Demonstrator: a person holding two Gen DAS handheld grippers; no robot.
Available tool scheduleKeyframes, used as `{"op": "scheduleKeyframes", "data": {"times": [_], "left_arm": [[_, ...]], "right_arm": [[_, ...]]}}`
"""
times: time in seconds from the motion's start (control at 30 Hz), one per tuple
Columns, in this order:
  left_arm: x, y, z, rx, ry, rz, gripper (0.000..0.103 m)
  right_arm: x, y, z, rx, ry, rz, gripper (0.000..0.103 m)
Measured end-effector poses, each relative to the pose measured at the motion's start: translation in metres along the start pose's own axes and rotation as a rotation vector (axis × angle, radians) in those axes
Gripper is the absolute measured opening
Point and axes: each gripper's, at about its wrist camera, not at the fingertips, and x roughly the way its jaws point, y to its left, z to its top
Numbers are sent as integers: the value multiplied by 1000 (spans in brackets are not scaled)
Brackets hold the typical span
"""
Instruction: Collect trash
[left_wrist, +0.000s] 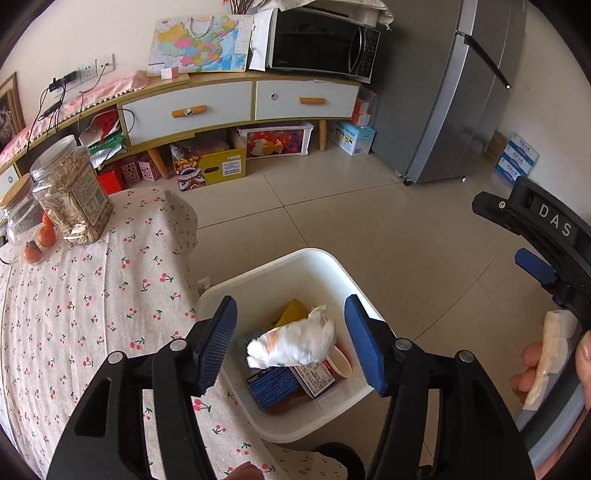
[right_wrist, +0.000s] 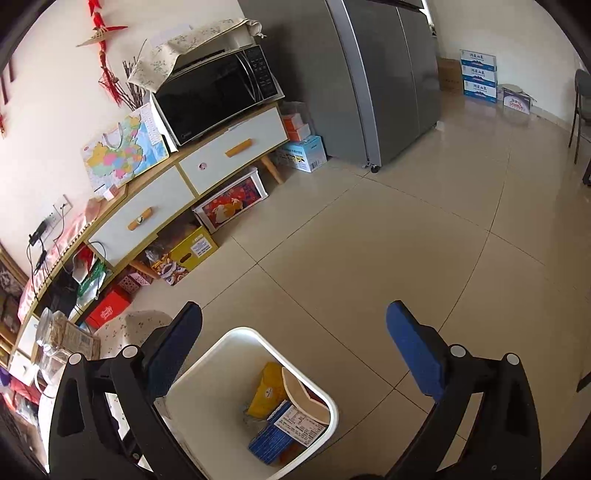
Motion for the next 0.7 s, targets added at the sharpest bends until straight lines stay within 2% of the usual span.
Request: {"op": "scheduleKeyframes", "data": {"times": [0.13, 0.27, 0.47, 0.6, 0.7], "left_arm": [[8, -3, -5, 14, 23, 13, 69], [10, -1, -14, 23, 46, 38, 75], [1, 14, -29, 36, 65, 88, 79], [-16, 26, -37, 35, 48, 121, 79], [-33, 36, -44, 35, 21, 152, 80]], "right_arm": [[-1, -3, 0, 14, -3, -1, 96], [0, 6, -1, -29, -12, -39, 96], [-3, 24, -7, -92, -1, -6, 96], [-17, 42, -15, -168, -46, -12, 96], [-36, 61, -24, -248, -116, -8, 96]]}}
